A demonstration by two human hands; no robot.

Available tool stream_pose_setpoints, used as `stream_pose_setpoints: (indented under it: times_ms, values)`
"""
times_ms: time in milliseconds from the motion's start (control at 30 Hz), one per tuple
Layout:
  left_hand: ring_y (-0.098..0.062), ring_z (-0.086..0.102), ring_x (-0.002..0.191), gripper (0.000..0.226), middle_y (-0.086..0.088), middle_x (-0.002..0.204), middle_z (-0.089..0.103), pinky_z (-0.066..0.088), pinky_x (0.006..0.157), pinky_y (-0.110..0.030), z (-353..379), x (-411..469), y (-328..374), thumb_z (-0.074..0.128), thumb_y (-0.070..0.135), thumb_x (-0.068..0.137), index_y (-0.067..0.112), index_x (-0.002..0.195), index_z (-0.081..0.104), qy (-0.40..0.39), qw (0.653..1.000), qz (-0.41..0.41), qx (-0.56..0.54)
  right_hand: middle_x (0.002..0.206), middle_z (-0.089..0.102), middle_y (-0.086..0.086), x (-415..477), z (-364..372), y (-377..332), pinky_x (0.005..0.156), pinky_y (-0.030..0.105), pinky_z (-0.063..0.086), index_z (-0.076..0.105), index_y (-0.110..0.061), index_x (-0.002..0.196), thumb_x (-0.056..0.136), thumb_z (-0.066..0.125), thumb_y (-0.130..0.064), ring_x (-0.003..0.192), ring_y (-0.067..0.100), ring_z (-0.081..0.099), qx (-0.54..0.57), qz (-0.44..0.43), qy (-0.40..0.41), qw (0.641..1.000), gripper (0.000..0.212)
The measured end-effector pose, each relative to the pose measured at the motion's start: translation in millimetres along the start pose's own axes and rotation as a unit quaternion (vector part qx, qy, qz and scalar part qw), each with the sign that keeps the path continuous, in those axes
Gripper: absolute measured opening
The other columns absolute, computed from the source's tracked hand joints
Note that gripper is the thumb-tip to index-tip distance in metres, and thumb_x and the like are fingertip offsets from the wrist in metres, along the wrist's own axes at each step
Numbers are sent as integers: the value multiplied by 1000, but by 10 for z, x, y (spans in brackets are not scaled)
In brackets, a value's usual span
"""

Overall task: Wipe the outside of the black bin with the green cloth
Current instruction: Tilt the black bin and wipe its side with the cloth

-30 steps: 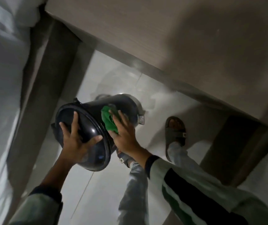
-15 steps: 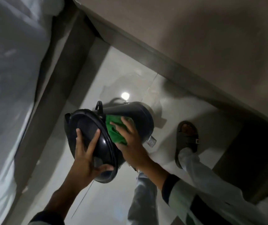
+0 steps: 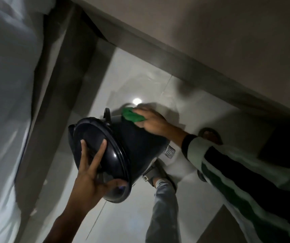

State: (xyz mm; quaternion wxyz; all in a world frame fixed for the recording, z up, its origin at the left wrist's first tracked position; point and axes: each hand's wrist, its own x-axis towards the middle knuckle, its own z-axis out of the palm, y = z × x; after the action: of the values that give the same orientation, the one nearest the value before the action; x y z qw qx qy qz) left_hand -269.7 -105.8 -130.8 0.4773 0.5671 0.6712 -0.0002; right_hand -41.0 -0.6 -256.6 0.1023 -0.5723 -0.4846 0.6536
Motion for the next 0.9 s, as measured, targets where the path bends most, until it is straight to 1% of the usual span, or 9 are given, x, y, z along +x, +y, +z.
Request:
stream_pose_setpoints:
  times_ms: [100,200,333,433,533,633,767,833,900]
  values:
    - [21,-11,137,125,-6,169,-13,19,117,-36,-91,267,290,86,54,37,62,144,20,4,998,-45,-32,143,47,22,-492,219,-317,117,24,19,56,2,131,81,67,-9,135,32,40,-11,-90,63,994,52]
    - [6,-10,135,134,-2,169,-15,14,116,-38,-169,436,361,87,59,32,66,146,17,-1,991,-109,-72,153,33,1,-706,337,-210,121,37,21,51,-18,137,86,55,-19,146,21,24,0,-65,96,993,51]
    - [-1,-10,143,142,6,169,-13,12,117,-43,-152,443,213,92,68,23,75,141,12,11,985,-138,-105,150,39,12,-329,132,287,118,48,30,44,-17,142,97,48,-17,140,30,33,-46,71,188,979,45]
    - [-17,28,148,140,8,166,17,35,114,-52,-165,514,195,94,64,25,68,144,21,34,980,-142,-134,147,41,14,-204,-6,417,114,51,34,42,-17,143,98,47,-16,137,33,36,2,153,208,966,46]
    - [-14,68,113,115,15,135,62,61,79,-50,-271,572,319,97,49,36,61,138,44,62,963,-142,-222,155,32,12,-582,307,65,120,48,24,48,-18,139,90,54,-17,143,34,25,-17,25,196,980,49]
    - [-16,74,85,83,6,122,71,61,52,-39,-382,630,459,88,48,48,50,126,59,105,937,-174,-284,159,25,-1,-1220,787,-277,120,41,27,40,-40,141,89,48,-27,147,23,23,21,-105,185,977,54]
    - [-25,59,125,104,-5,152,50,59,87,-53,-392,632,521,89,45,55,41,147,42,107,955,-123,-248,152,38,18,-811,570,-267,116,50,33,54,-13,135,85,54,-14,140,39,35,30,-50,268,962,50]
    - [-21,15,154,142,-1,170,10,26,119,-51,-284,564,658,96,47,46,49,156,6,35,986,-83,-139,150,41,18,-281,47,-325,116,49,33,49,-14,139,90,57,-16,137,40,38,-1,16,266,964,51]
    - [-15,-8,153,147,-4,170,-3,15,118,-39,-198,586,694,90,55,44,53,153,-8,28,998,-59,-20,146,48,15,194,-411,-286,114,43,35,45,-22,143,93,55,-22,133,36,45,38,77,259,962,50]
